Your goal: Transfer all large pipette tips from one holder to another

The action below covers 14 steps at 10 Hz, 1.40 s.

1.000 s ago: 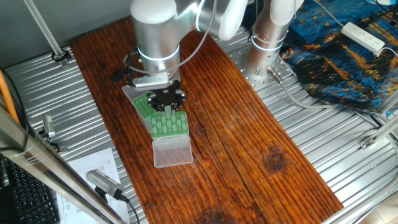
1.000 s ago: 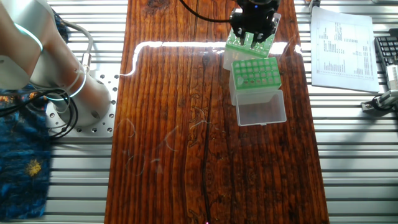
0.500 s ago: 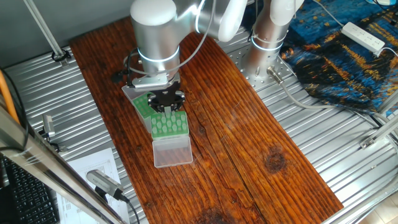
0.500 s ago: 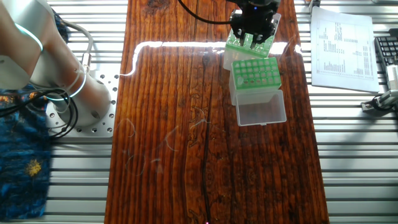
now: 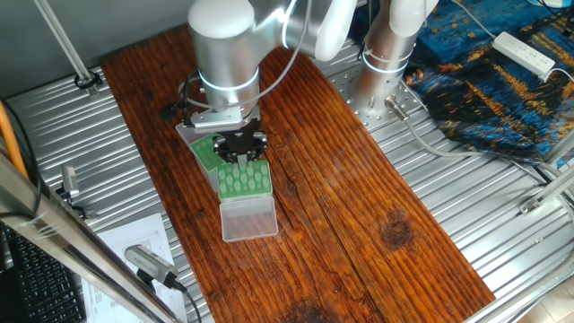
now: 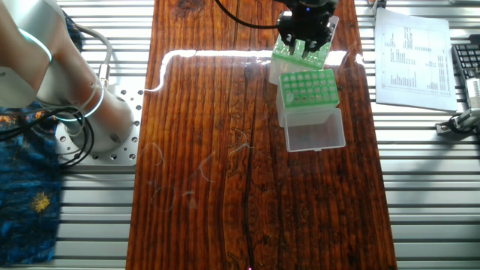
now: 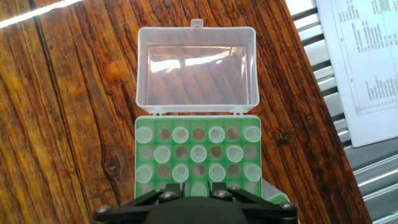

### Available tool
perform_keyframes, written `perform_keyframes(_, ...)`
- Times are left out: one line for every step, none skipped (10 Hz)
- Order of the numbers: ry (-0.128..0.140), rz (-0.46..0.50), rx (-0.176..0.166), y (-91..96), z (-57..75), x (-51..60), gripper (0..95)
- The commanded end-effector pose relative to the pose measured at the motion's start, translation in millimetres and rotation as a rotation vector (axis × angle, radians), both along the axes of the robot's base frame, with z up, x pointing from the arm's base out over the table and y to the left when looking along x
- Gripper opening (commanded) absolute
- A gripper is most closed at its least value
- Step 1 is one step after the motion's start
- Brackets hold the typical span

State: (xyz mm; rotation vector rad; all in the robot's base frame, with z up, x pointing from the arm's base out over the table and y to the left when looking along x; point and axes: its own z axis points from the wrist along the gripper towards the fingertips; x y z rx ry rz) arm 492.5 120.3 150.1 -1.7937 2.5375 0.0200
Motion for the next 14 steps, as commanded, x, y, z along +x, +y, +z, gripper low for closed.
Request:
perform_keyframes(0.000, -0.001, 0.000, 0.0, 0.3, 0.0, 0.0)
perform_keyframes(0.000, -0.004, 0.001, 0.1, 0.7, -0.1, 0.0)
perform_keyframes(0.000, -0.003, 0.001, 0.1, 0.8, -0.1, 0.0)
perform_keyframes(0.000, -0.001, 0.001, 0.0, 1.0, -0.1, 0.0)
perform_keyframes(0.000, 0.002, 0.001, -0.1, 1.8, -0.3, 0.0)
perform_keyframes(0.000, 0.004, 0.002, -0.5, 3.7, -0.5, 0.0)
perform_keyframes(0.001, 0.004, 0.008, -0.6, 7.2, -1.2, 0.0)
perform_keyframes(0.001, 0.005, 0.010, -0.7, 10.0, -1.8, 0.0)
perform_keyframes(0.000, 0.006, 0.014, -2.0, 14.7, -2.7, 0.0)
perform_keyframes(0.000, 0.009, 0.019, -2.7, 17.5, -3.2, 0.0)
perform_keyframes(0.000, 0.011, 0.023, -3.1, 20.9, -3.9, 0.0)
perform_keyframes(0.000, 0.012, 0.026, -2.8, 23.0, -4.5, 0.0)
perform_keyframes(0.000, 0.016, 0.028, -2.3, 25.1, -5.1, 0.0)
perform_keyframes(0.000, 0.018, 0.027, -1.4, 28.8, -6.2, 0.0)
